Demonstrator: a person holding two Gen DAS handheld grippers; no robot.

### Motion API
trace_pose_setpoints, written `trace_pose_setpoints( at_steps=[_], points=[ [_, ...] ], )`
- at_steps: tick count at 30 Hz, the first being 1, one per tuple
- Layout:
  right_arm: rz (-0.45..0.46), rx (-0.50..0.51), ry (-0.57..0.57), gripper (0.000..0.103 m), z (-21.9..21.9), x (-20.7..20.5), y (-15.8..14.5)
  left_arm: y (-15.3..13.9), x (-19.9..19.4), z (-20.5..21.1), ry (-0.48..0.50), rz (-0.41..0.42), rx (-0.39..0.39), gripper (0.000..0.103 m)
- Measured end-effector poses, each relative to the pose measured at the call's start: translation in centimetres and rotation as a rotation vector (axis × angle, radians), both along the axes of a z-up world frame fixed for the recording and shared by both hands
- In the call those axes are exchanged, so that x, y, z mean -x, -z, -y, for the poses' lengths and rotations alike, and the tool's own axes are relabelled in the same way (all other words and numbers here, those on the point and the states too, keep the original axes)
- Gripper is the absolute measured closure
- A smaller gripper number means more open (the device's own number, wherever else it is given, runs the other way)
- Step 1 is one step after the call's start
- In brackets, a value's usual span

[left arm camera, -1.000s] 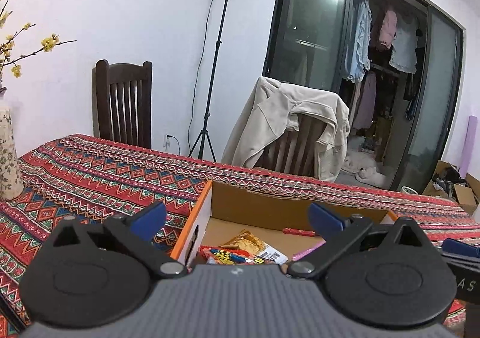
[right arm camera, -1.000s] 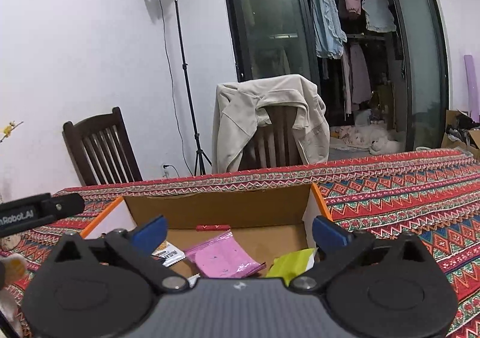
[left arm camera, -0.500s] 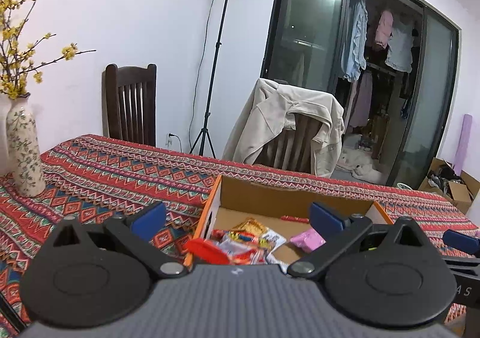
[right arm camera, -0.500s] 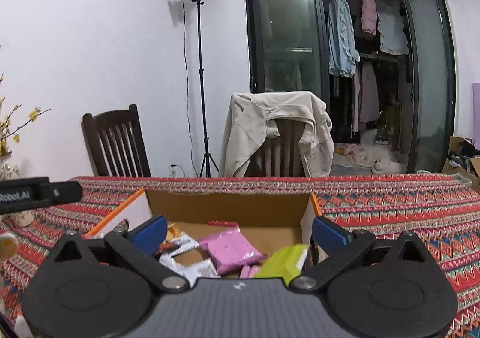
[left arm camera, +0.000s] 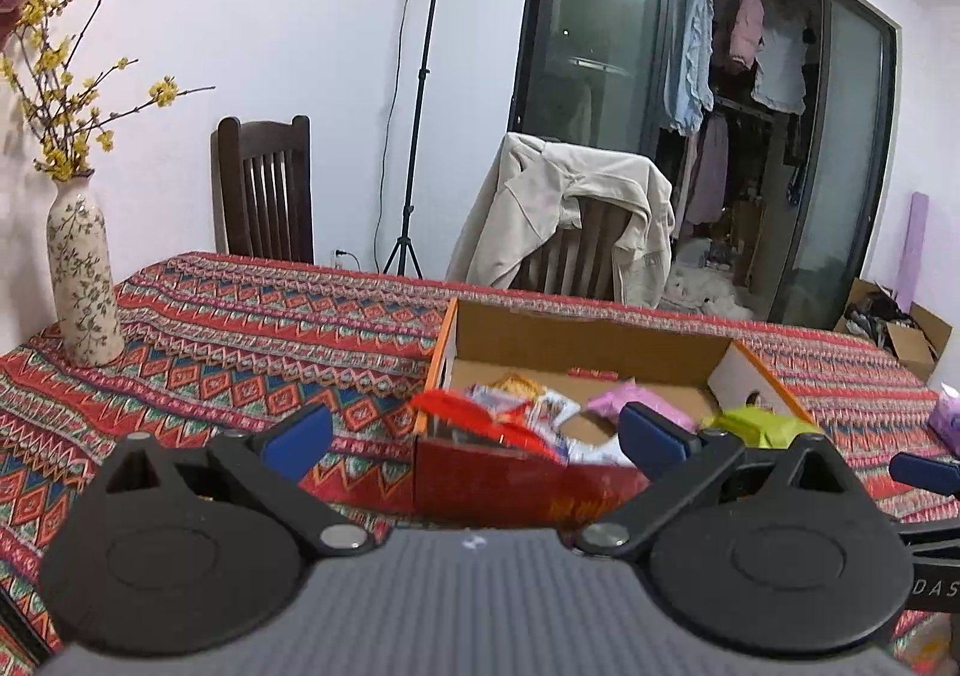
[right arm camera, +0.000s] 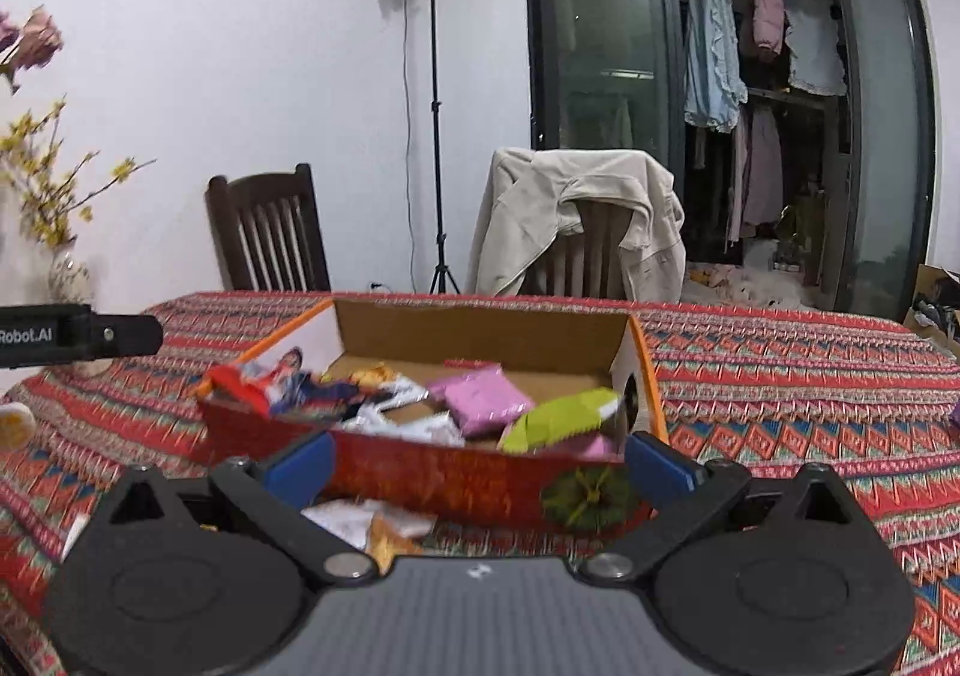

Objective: Organize snacks
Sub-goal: 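Move both grippers back over the snack pile, then grasp a yellow cracker packet with the right gripper while the left grasps a white packet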

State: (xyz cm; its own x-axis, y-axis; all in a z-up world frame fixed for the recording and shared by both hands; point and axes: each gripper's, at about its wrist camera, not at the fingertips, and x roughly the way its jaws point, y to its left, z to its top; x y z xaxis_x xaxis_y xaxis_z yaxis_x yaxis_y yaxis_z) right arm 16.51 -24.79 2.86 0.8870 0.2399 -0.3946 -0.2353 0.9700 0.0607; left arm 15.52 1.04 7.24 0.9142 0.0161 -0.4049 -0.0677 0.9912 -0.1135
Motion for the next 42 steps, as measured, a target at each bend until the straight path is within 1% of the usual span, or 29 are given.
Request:
trace_pose_setpoints(
  at_steps=[3, 8, 14, 16, 19, 21, 23, 25, 27, 29, 31, 33, 34, 35, 38, 39, 40, 42],
  points=[
    [-0.020, 0.002, -0.015, 0.000, -0.1, 1.0, 0.8, 0.8, 0.8, -0.5, 0.001, -0.017, -0.005, 0.000],
    [-0.060, 0.014, -0.036, 0.000, -0.6, 1.5, 2.0, 2.3, 2.0, -1.4, -0.006, -0.036, 0.001, 0.000],
    [-0.119, 0.003, -0.051, 0.000, -1.3, 0.4, 3.0, 4.4, 1.9, -2.8, -0.037, -0.071, 0.006, 0.000],
    [-0.148, -0.009, -0.045, 0.000, -1.4, -0.4, 3.3, 5.2, 1.7, -3.2, -0.046, -0.079, 0.013, 0.000],
    [-0.202, -0.033, -0.030, 0.003, -1.4, -1.8, 3.8, 6.1, 1.4, -3.7, -0.047, -0.092, 0.030, 0.000],
    [-0.238, -0.049, -0.025, 0.008, -1.5, -2.8, 4.4, 6.3, 1.2, -3.8, -0.047, -0.096, 0.034, 0.000],
    [-0.273, -0.076, -0.033, 0.017, -1.4, -3.4, 5.3, 6.6, 1.1, -3.9, -0.046, -0.096, 0.037, 0.000],
    [-0.299, -0.099, -0.043, 0.023, -1.4, -3.8, 6.1, 6.8, 1.0, -4.0, -0.042, -0.100, 0.047, 0.000],
    [-0.305, -0.131, -0.053, 0.025, -1.1, -3.9, 6.6, 7.0, 0.9, -4.2, -0.041, -0.107, 0.056, 0.000],
    [-0.312, -0.157, -0.060, 0.031, -0.8, -4.0, 6.8, 7.1, 1.0, -4.3, -0.043, -0.110, 0.067, 0.000],
    [-0.314, -0.171, -0.062, 0.032, -0.5, -3.9, 6.8, 7.2, 0.9, -4.7, -0.048, -0.113, 0.083, 0.000],
    [-0.317, -0.169, -0.047, 0.036, -0.2, -3.8, 7.0, 7.4, 0.9, -4.9, -0.054, -0.120, 0.096, 0.000],
    [-0.330, -0.162, -0.031, 0.045, -0.1, -3.9, 7.1, 7.4, 0.9, -5.0, -0.056, -0.123, 0.099, 0.000],
    [-0.336, -0.158, -0.021, 0.048, 0.1, -3.9, 7.3, 7.5, 0.9, -5.0, -0.057, -0.128, 0.101, 0.000],
    [-0.325, -0.134, -0.018, 0.051, 0.0, -3.7, 7.3, 7.6, 0.8, -4.9, -0.051, -0.133, 0.101, 0.000],
    [-0.319, -0.113, -0.020, 0.053, -0.2, -3.5, 7.3, 7.6, 0.8, -4.9, -0.050, -0.135, 0.098, 0.000],
    [-0.310, -0.086, -0.019, 0.058, -0.5, -3.4, 7.4, 7.7, 0.8, -4.9, -0.050, -0.136, 0.096, 0.000],
    [-0.288, -0.029, -0.027, 0.061, -1.2, -3.0, 7.4, 7.7, 0.8, -4.8, -0.050, -0.139, 0.095, 0.000]
  ],
)
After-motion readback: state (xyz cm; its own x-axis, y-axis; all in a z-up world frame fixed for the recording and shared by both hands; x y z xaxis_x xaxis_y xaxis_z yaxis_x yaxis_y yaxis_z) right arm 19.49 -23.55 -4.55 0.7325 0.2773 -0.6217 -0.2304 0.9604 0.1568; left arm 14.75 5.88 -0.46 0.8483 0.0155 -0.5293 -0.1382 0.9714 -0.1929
